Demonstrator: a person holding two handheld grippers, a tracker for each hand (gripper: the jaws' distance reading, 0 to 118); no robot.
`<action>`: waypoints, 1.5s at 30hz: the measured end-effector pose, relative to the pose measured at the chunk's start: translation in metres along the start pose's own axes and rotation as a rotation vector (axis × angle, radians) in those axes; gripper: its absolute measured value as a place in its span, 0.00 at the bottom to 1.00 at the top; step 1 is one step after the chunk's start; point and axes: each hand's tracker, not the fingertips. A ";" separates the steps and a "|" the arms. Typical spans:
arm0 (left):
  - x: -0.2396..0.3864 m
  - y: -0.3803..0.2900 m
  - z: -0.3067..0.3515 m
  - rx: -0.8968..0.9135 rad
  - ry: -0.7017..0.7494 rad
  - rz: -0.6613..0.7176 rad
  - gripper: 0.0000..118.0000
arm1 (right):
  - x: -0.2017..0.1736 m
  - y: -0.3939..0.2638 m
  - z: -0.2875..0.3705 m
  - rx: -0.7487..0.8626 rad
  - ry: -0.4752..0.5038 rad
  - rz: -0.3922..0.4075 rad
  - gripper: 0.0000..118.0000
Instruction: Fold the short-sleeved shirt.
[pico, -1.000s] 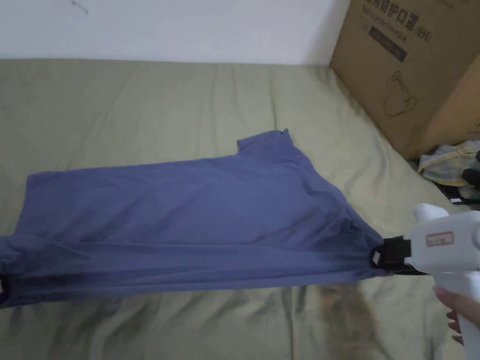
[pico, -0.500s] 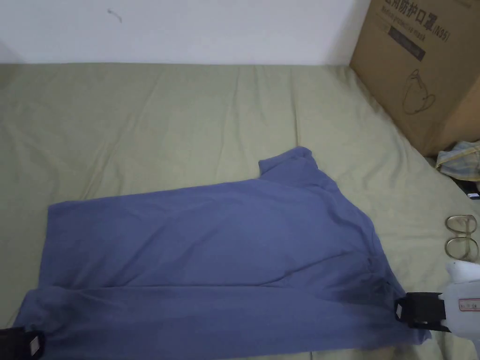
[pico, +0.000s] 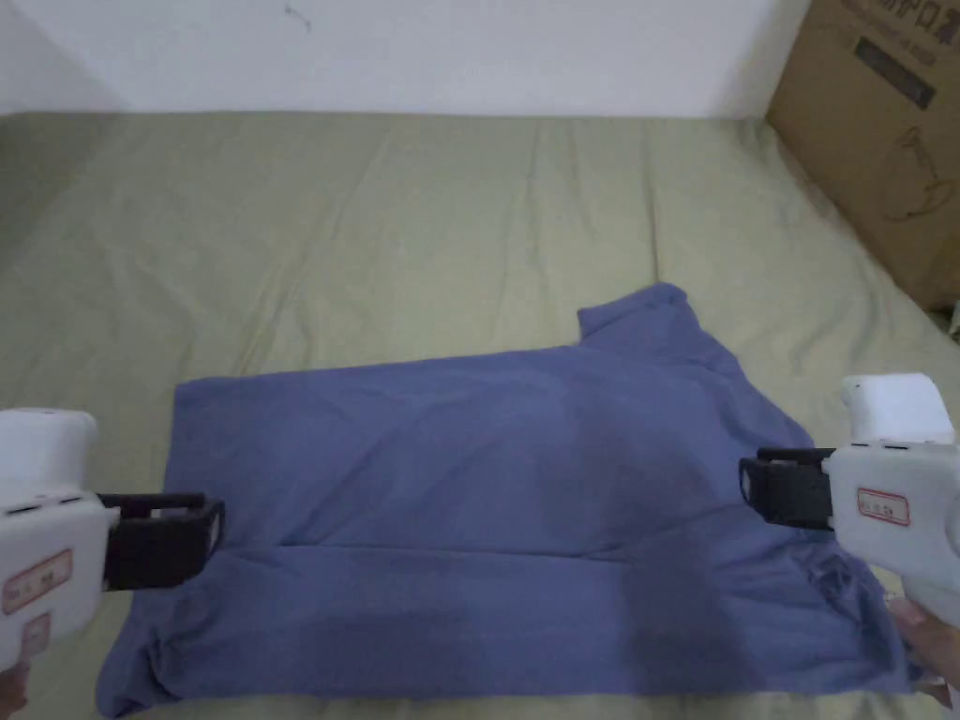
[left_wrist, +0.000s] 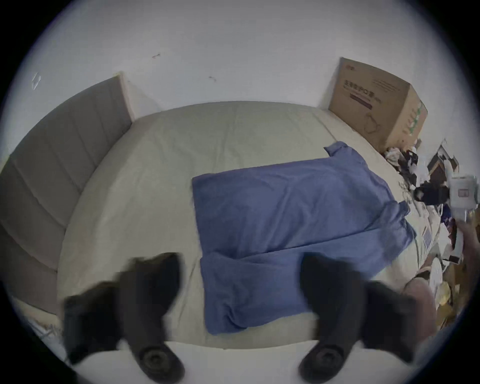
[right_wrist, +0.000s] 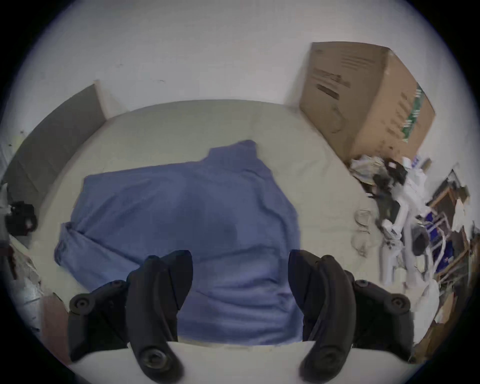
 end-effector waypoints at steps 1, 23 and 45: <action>0.004 0.004 -0.001 0.001 -0.018 0.004 0.41 | -0.005 0.003 -0.002 0.000 0.029 -0.014 0.56; -0.108 0.128 -0.220 -0.182 -0.030 0.257 0.97 | 0.008 0.017 -0.077 -0.106 0.069 -0.046 0.00; -0.081 0.154 -0.166 -0.180 -0.068 0.068 0.02 | 0.078 0.141 -0.199 -0.155 0.129 -0.218 0.46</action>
